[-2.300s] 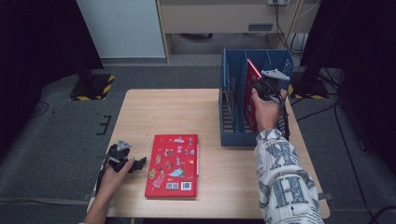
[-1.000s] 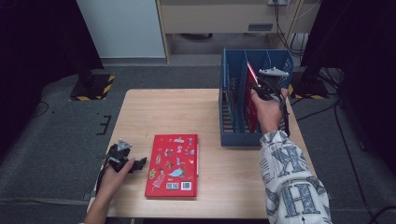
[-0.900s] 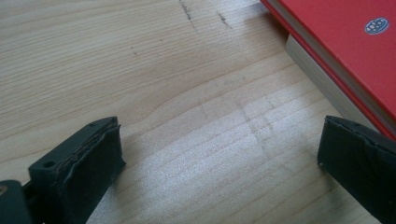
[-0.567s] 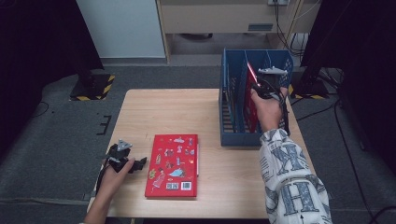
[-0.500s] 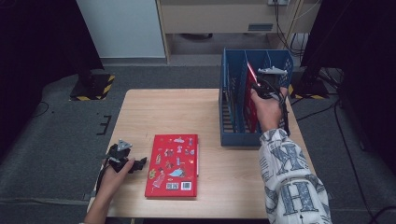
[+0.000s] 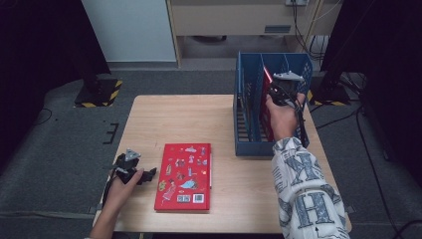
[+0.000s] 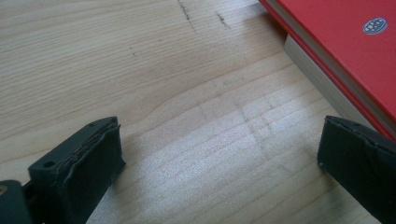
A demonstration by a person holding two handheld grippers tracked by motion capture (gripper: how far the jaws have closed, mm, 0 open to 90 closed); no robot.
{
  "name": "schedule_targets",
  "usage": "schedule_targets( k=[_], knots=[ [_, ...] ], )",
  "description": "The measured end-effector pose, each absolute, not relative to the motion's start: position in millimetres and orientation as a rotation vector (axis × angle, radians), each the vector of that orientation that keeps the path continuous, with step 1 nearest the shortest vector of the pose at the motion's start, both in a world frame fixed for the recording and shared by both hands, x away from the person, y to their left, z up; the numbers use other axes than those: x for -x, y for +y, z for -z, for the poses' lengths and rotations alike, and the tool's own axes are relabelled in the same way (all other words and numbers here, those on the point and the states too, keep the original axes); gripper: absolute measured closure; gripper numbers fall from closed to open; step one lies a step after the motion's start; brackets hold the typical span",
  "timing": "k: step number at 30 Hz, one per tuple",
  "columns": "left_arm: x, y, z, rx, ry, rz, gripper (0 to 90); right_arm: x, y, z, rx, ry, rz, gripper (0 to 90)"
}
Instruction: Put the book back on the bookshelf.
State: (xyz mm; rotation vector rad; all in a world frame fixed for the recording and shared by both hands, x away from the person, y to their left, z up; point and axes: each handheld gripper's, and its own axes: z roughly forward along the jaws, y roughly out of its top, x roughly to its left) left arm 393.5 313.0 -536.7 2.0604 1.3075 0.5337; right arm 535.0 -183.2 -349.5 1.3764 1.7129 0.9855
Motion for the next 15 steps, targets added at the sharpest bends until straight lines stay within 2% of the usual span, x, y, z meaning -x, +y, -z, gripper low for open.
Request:
schedule_targets(
  k=[15],
  knots=[
    [-393.6, 312.6, 536.9, -2.054, 1.309, -0.534, 0.0, -550.3, -174.9, 351.5, -1.401, 1.665, -0.954, 79.3]
  ],
)
